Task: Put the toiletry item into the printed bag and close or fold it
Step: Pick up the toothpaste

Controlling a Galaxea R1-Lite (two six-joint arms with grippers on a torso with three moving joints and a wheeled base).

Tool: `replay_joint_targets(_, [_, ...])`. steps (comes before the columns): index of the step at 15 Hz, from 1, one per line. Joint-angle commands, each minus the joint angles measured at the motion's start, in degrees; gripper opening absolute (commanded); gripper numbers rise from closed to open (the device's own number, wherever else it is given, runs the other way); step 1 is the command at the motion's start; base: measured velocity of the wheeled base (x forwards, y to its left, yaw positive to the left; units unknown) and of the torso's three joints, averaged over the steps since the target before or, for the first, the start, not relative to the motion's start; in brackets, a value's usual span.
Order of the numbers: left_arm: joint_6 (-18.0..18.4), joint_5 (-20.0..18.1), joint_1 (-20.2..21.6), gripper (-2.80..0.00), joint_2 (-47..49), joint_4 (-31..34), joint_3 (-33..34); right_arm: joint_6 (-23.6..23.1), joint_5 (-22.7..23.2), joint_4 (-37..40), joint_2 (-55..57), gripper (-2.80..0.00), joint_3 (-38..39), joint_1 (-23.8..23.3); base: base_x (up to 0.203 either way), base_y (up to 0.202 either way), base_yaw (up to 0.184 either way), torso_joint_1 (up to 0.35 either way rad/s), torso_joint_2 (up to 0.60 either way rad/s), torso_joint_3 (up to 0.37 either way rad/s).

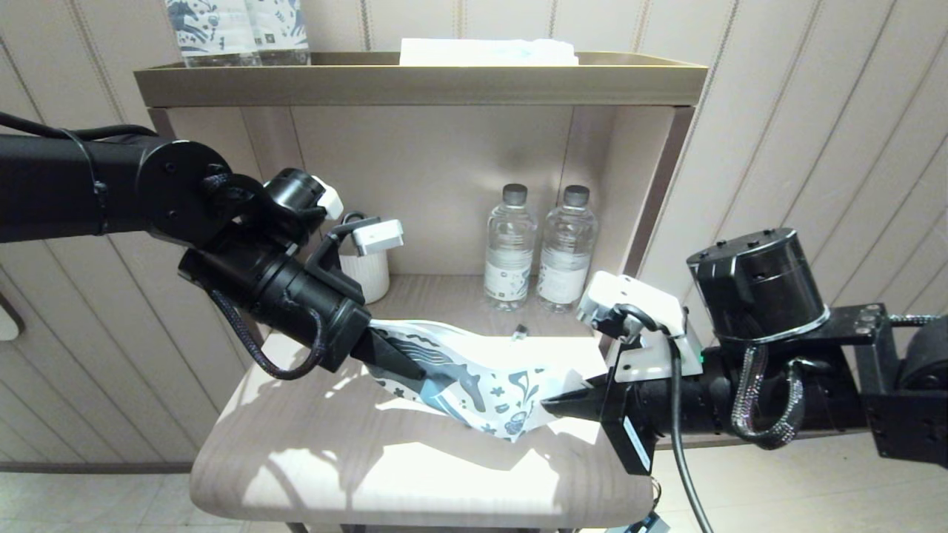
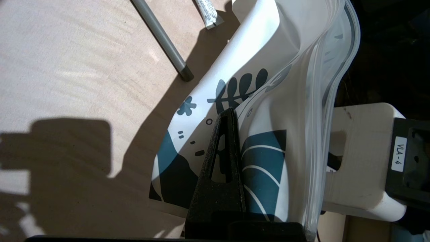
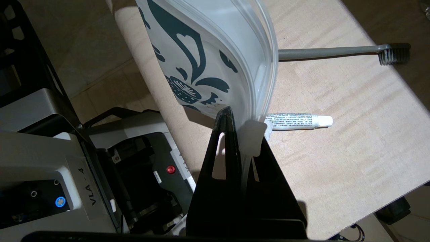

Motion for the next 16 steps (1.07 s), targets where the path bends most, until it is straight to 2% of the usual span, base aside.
replay_joint_targets(1, [0.12,-0.25,0.01,-2.8,-0.11,0.26,0.02,-0.02,0.12,0.01,-0.08,-2.8,-0.06,-0.08,0.0,0.0,0.0,0.0,0.0,0.0])
replay_joint_targets(5, [0.12,-0.25,0.01,-2.8,-0.37,0.26,0.55,-0.72,0.05,-0.4,-0.14,-2.8,1.26,0.05,0.0,0.0,0.0,0.0,0.0,0.0])
replay_joint_targets(6, [0.21,-0.25,0.01,-2.8,-0.46,0.26,0.72,-3.06,-0.29,-0.53,-0.37,0.0,1.95,0.2,0.0,0.0,0.0,0.0,0.0,0.0])
replay_joint_targets(14, [0.39,-0.34,0.3,-2.8,-1.17,-0.05,1.66,-2.62,-1.34,0.09,-1.8,0.0,1.21,0.01,0.0,0.0,0.0,0.0,0.0,0.0])
replay_joint_targets(16, [0.35,-0.34,2.29,-2.8,-2.19,-0.44,2.4,-1.74,-6.21,1.84,-3.12,0.0,1.26,-0.04,0.0,0.0,0.0,0.0,0.0,0.0])
